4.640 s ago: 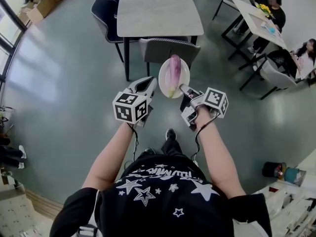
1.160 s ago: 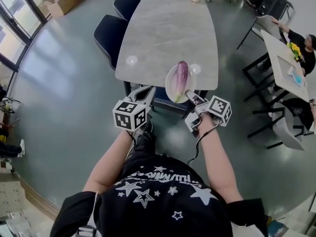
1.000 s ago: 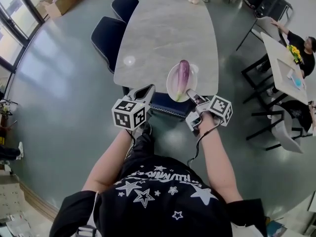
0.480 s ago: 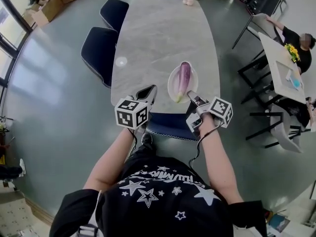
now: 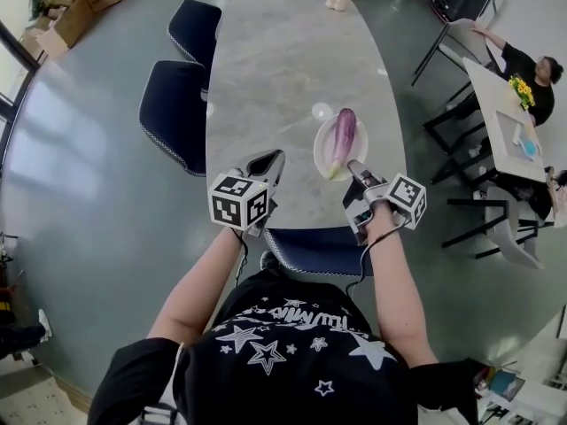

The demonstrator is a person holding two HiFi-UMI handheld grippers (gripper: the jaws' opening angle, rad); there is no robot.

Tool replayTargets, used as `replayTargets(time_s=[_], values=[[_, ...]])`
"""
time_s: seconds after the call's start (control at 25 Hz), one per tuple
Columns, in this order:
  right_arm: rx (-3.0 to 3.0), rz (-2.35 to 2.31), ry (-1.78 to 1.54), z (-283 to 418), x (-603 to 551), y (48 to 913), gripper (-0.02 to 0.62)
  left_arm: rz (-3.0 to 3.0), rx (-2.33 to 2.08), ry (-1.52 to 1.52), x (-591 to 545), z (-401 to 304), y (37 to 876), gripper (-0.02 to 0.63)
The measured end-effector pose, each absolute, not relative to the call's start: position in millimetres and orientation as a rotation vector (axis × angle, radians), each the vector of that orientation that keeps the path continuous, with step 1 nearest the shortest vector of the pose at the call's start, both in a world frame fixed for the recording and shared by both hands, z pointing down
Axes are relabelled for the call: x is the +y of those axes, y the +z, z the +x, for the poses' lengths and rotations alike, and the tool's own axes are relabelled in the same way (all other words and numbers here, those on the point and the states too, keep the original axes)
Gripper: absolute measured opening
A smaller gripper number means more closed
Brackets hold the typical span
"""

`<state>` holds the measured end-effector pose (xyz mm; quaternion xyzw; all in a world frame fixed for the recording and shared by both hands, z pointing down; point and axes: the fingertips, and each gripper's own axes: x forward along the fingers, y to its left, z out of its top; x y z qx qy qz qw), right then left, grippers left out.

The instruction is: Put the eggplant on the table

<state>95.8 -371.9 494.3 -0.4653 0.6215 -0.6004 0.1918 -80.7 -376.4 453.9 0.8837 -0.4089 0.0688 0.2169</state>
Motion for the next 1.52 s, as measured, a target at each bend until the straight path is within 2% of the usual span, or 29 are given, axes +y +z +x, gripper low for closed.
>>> replayTargets(time_s=[0.6,1.52], values=[[1.736,-1.379,-1.69,91,-455,500,0.021,2.434,-1.07,0.19,-439,-89,472,0.008],[1.708,-1.336,-1.93,82,-550,605,0.022,2.302,-1.151,0.269,-551,-77,533,0.008]])
